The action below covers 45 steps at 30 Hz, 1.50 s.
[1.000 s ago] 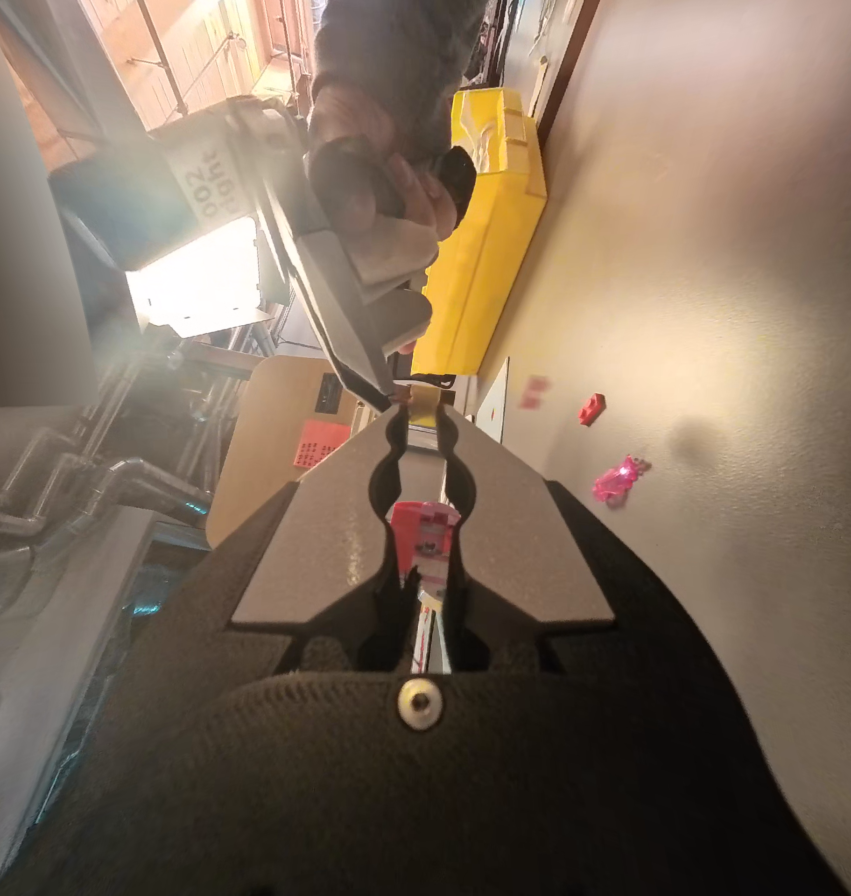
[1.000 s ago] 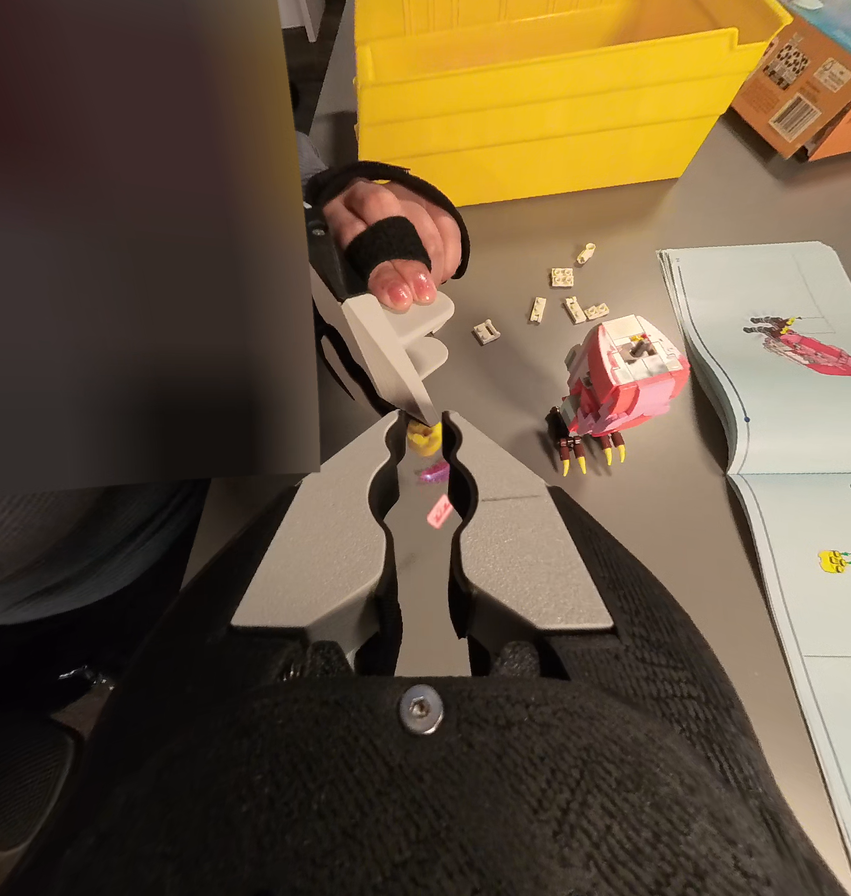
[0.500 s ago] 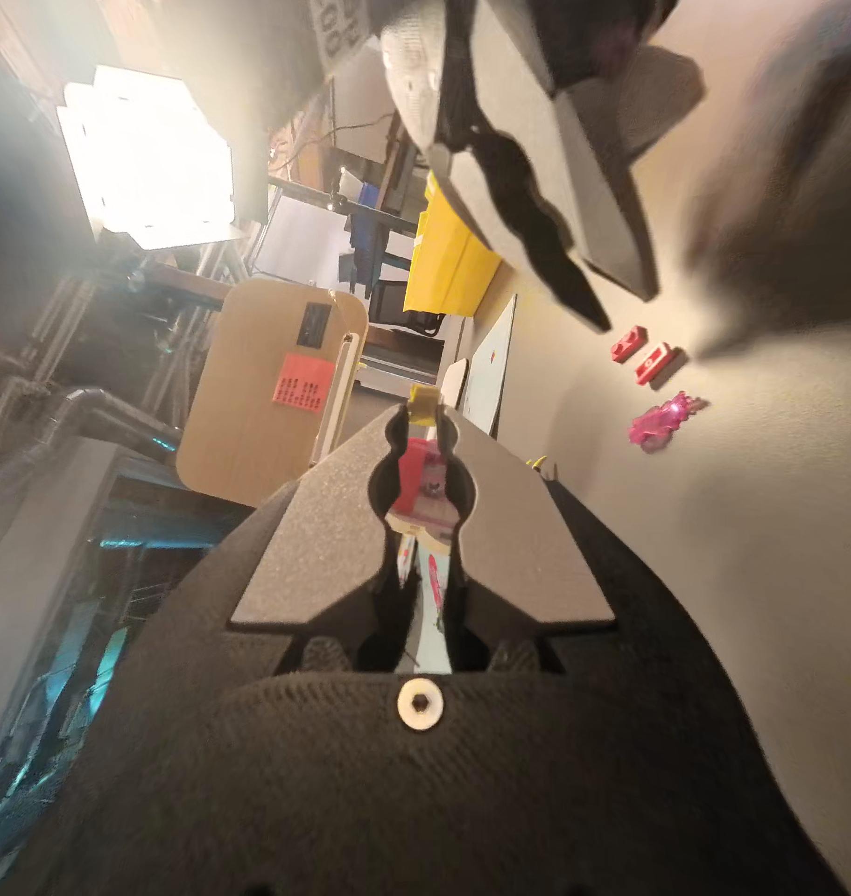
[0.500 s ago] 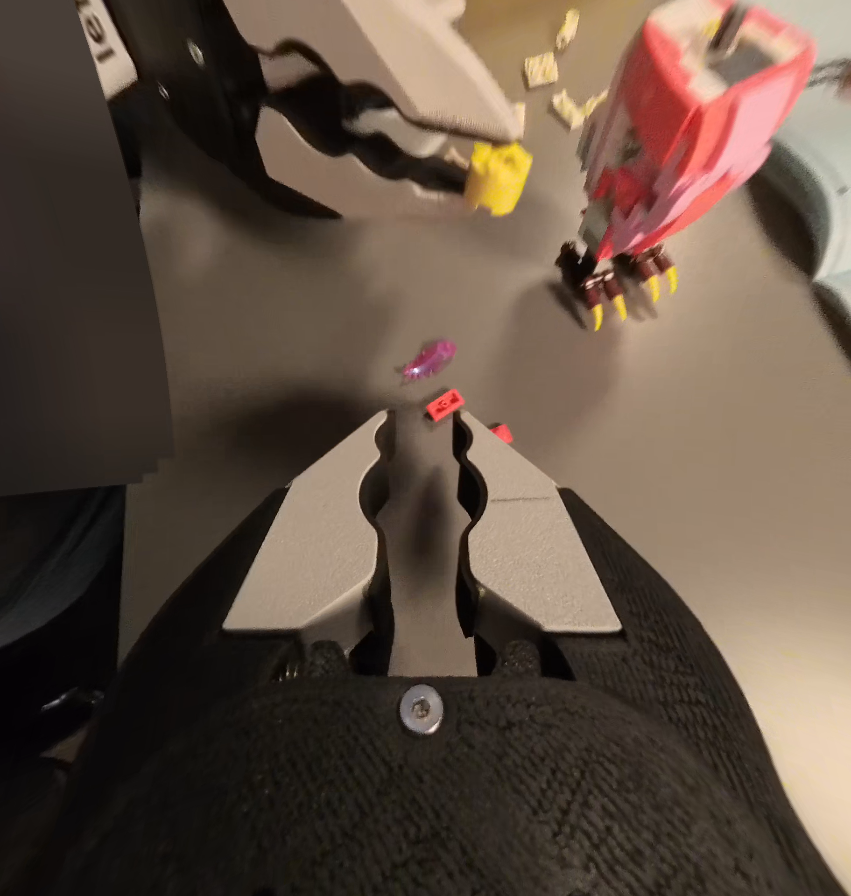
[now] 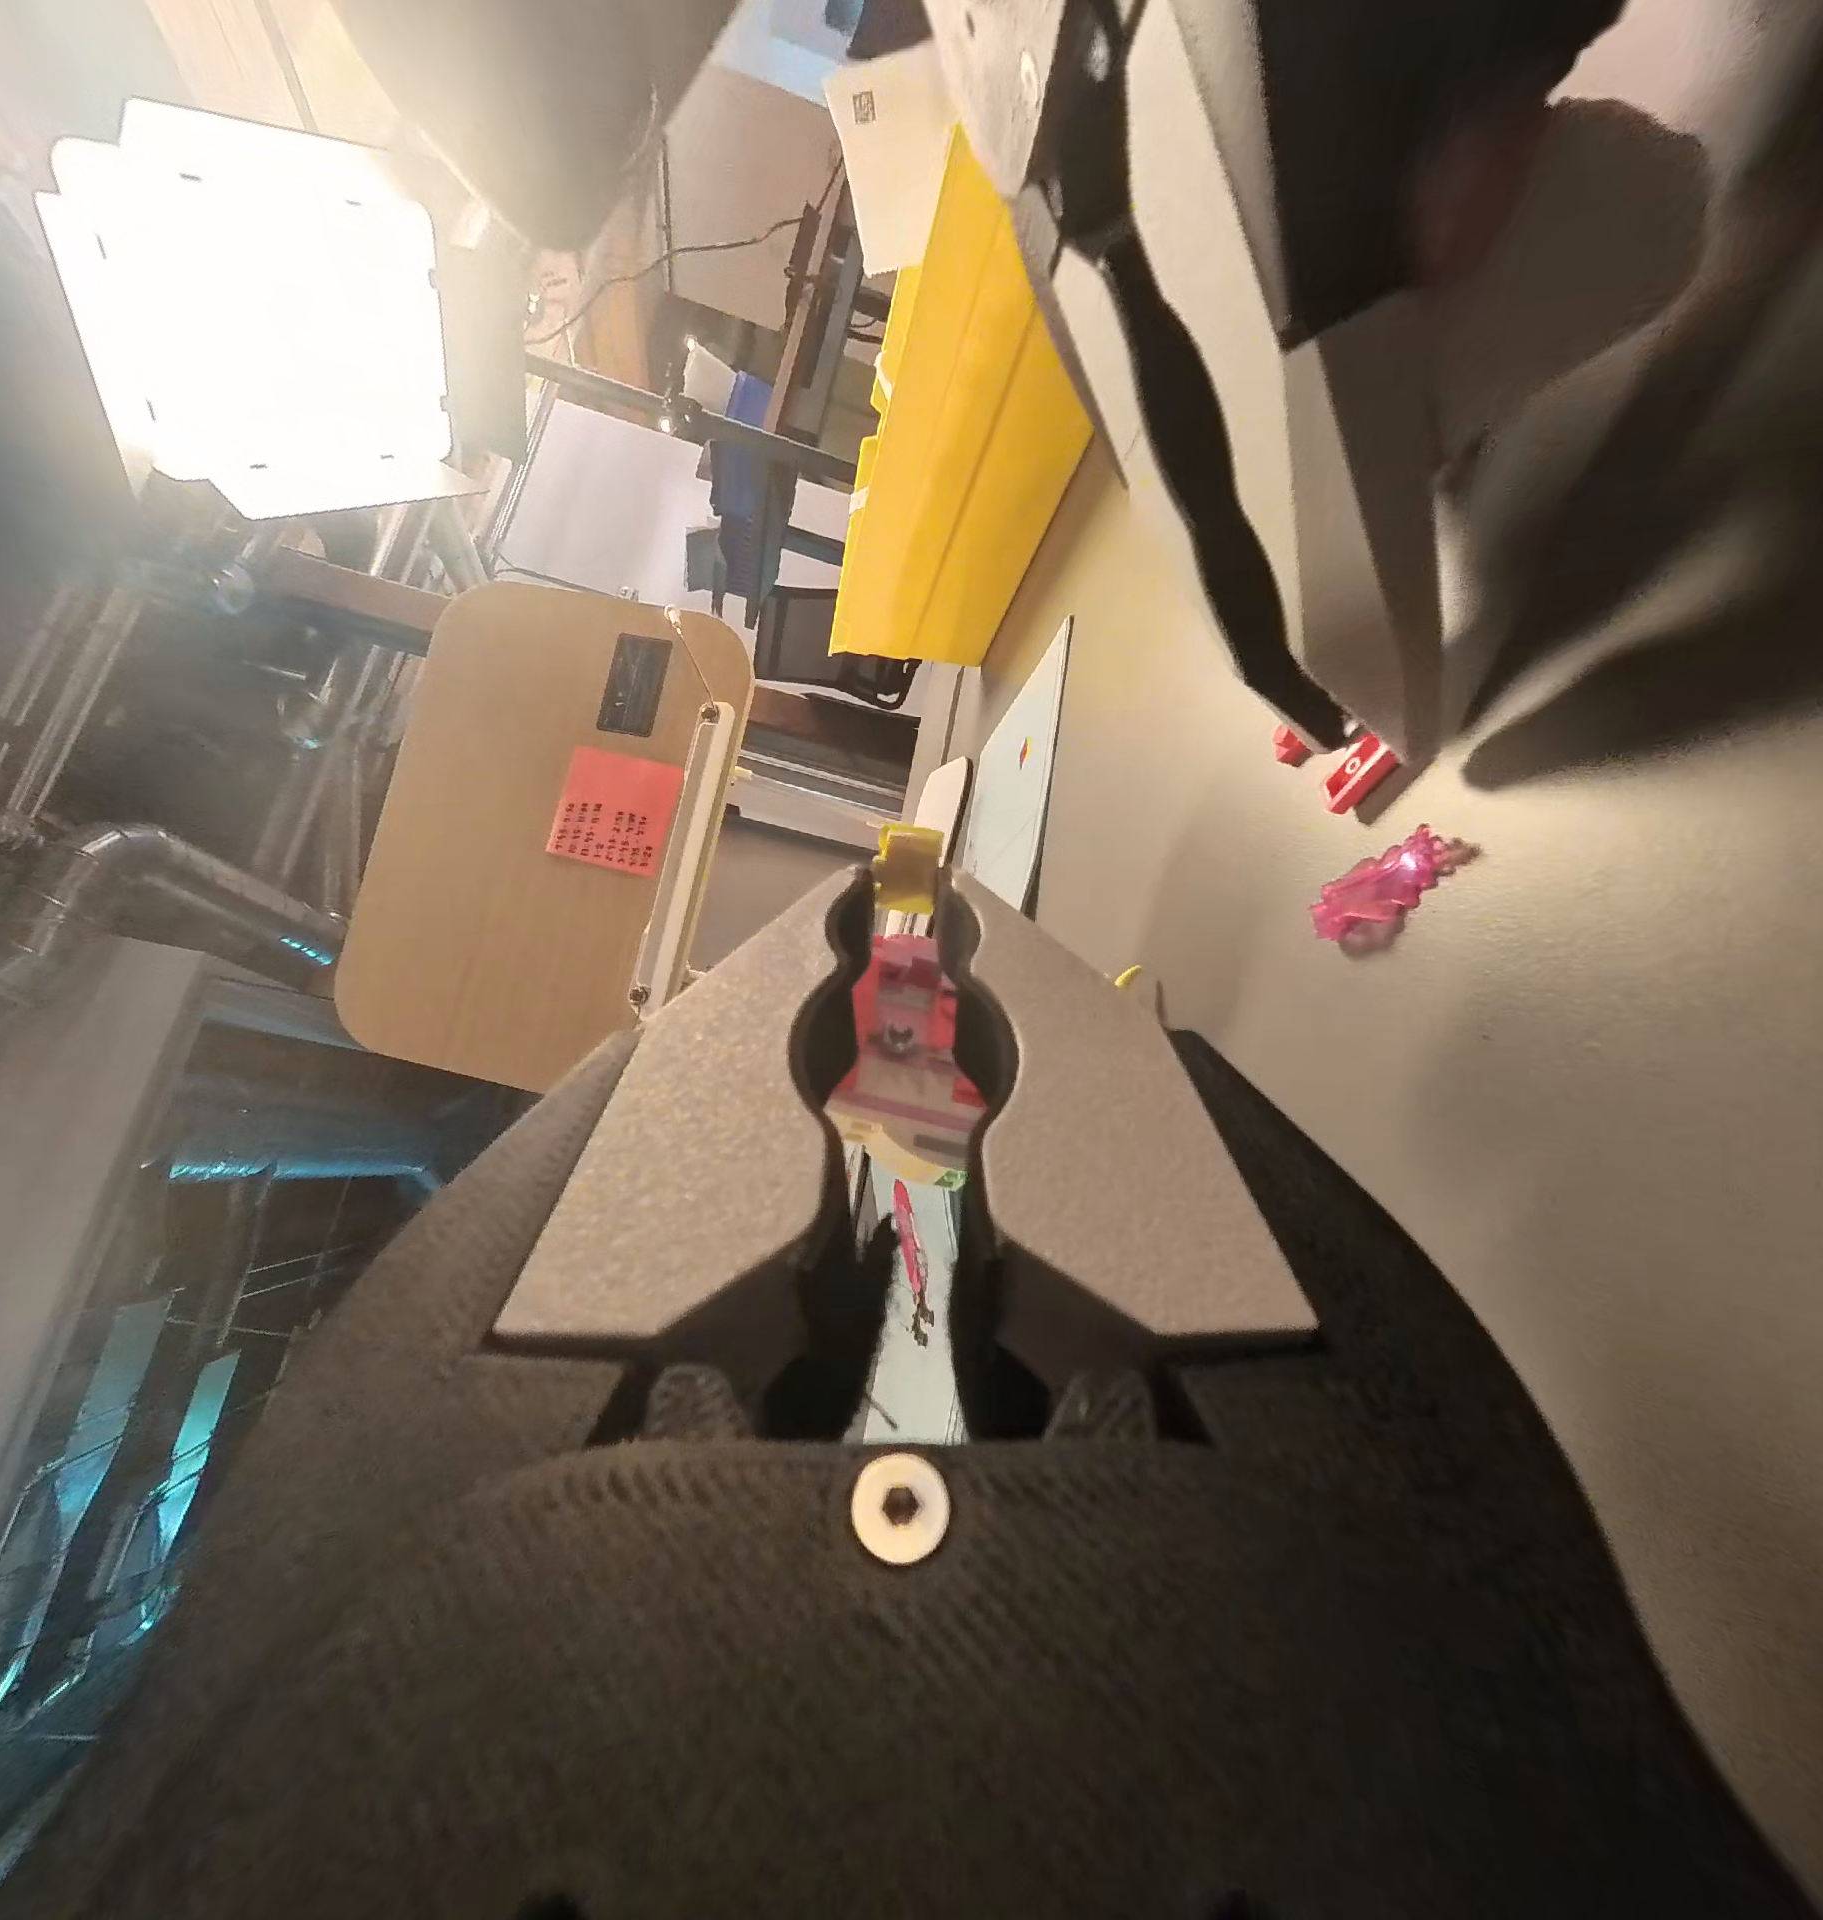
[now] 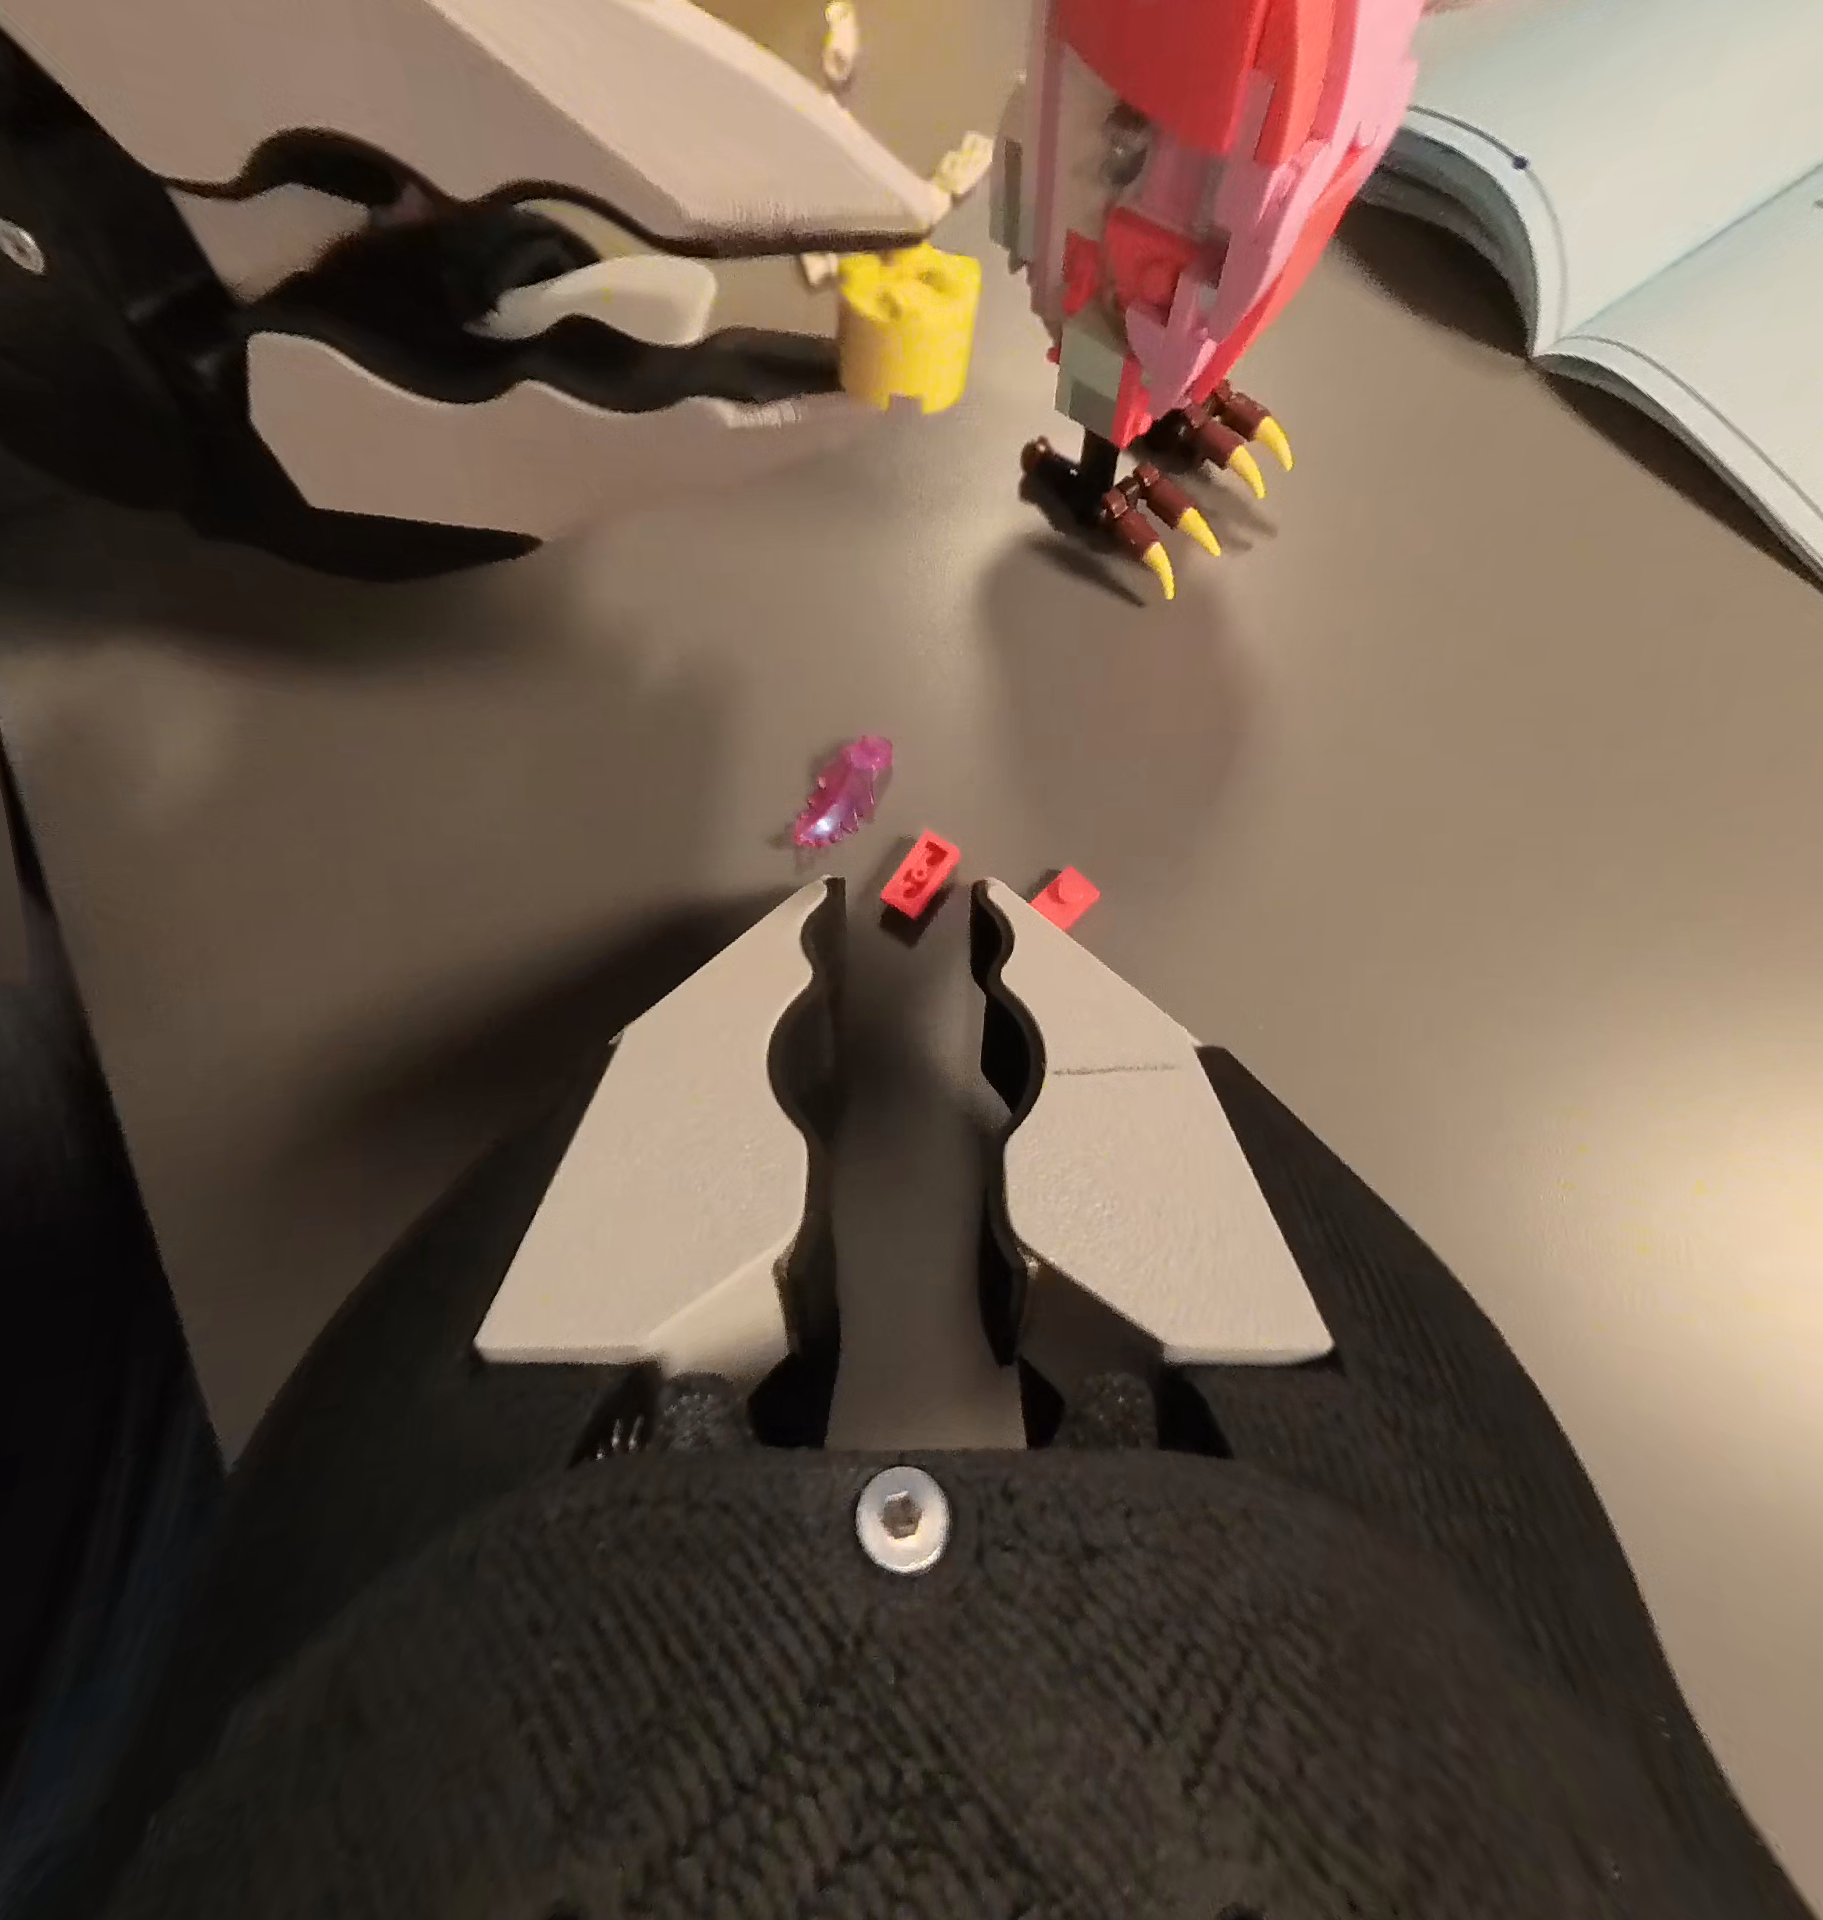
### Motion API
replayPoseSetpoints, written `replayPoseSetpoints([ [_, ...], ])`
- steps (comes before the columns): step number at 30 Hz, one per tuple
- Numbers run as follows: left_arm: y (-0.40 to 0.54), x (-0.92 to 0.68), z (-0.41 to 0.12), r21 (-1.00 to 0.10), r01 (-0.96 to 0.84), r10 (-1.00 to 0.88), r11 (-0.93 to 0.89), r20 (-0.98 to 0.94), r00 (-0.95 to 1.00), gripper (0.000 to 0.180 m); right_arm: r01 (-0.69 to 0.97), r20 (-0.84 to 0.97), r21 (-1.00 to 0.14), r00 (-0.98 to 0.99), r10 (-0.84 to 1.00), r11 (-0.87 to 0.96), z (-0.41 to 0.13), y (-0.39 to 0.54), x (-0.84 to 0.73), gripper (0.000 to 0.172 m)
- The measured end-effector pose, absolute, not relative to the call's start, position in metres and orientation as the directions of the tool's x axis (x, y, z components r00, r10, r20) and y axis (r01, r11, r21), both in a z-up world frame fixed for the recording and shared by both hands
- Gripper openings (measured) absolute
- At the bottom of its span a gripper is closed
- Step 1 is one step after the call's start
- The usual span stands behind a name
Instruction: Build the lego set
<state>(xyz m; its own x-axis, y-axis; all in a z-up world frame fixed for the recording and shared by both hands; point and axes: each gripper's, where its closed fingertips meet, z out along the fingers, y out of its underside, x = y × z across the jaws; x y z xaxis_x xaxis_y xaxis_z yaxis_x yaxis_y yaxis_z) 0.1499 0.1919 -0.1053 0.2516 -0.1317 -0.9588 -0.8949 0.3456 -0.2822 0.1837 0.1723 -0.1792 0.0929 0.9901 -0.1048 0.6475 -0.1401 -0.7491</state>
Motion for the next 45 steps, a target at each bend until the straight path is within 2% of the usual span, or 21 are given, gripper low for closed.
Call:
replayPoseSetpoints([
  [2, 0.192, 0.150, -0.106, -0.284, -0.895, -0.134, 0.344, -0.958, 0.253, 0.010, 0.646, -0.065, -0.752, 0.130, 0.989, -0.134, -0.180, 0.173, 0.183, 0.022],
  [7, 0.192, 0.150, -0.106, -0.289, -0.894, -0.141, 0.343, -0.957, 0.255, 0.010, 0.685, 0.062, -0.727, 0.137, 0.989, -0.049, -0.181, 0.174, 0.182, 0.001],
  [13, 0.191, 0.148, -0.105, -0.301, -0.892, -0.147, 0.338, -0.953, 0.266, 0.010, 0.740, 0.270, -0.659, 0.068, 0.960, 0.133, -0.172, 0.197, 0.196, 0.000],
  [15, 0.191, 0.148, -0.105, -0.307, -0.891, -0.149, 0.335, -0.951, 0.271, 0.010, 0.725, 0.228, -0.679, 0.061, 0.972, 0.114, -0.167, 0.199, 0.198, 0.001],
  [18, 0.192, 0.147, -0.105, -0.317, -0.889, -0.158, 0.330, -0.947, 0.279, 0.010, 0.680, 0.033, -0.733, 0.041, 0.999, -0.004, -0.166, 0.184, 0.192, 0.014],
  [21, 0.192, 0.146, -0.105, -0.326, -0.887, -0.165, 0.327, -0.944, 0.286, 0.010, 0.664, 0.078, -0.748, 0.062, 0.995, 0.017, -0.168, 0.196, 0.190, 0.018],
  [25, 0.192, 0.146, -0.106, -0.333, -0.885, -0.173, 0.325, -0.941, 0.290, 0.010, 0.591, 0.003, -0.806, 0.003, 1.000, 0.000, -0.159, 0.192, 0.178, 0.019],
  [29, 0.192, 0.146, -0.107, -0.334, -0.885, -0.177, 0.325, -0.941, 0.289, 0.010, 0.666, 0.267, -0.686, -0.146, 0.953, 0.294, -0.169, 0.195, 0.174, 0.020],
  [36, 0.192, 0.146, -0.108, -0.336, -0.884, -0.183, 0.325, -0.939, 0.290, 0.010, 0.712, 0.388, -0.506, -0.317, 0.865, 0.487, -0.178, 0.202, 0.171, 0.016],
  [39, 0.192, 0.146, -0.108, -0.340, -0.883, -0.185, 0.325, -0.938, 0.293, 0.010, 0.722, 0.322, -0.518, -0.332, 0.887, 0.458, -0.180, 0.199, 0.170, 0.006],
  [41, 0.192, 0.146, -0.108, -0.343, -0.882, -0.188, 0.324, -0.937, 0.295, 0.010, 0.741, 0.235, -0.556, -0.294, 0.926, 0.377, -0.181, 0.200, 0.169, 0.001],
  [45, 0.191, 0.146, -0.107, -0.349, -0.879, -0.189, 0.326, -0.935, 0.301, 0.010, 0.732, -0.117, -0.682, -0.108, 0.987, -0.001, -0.173, 0.210, 0.168, 0.001],
])
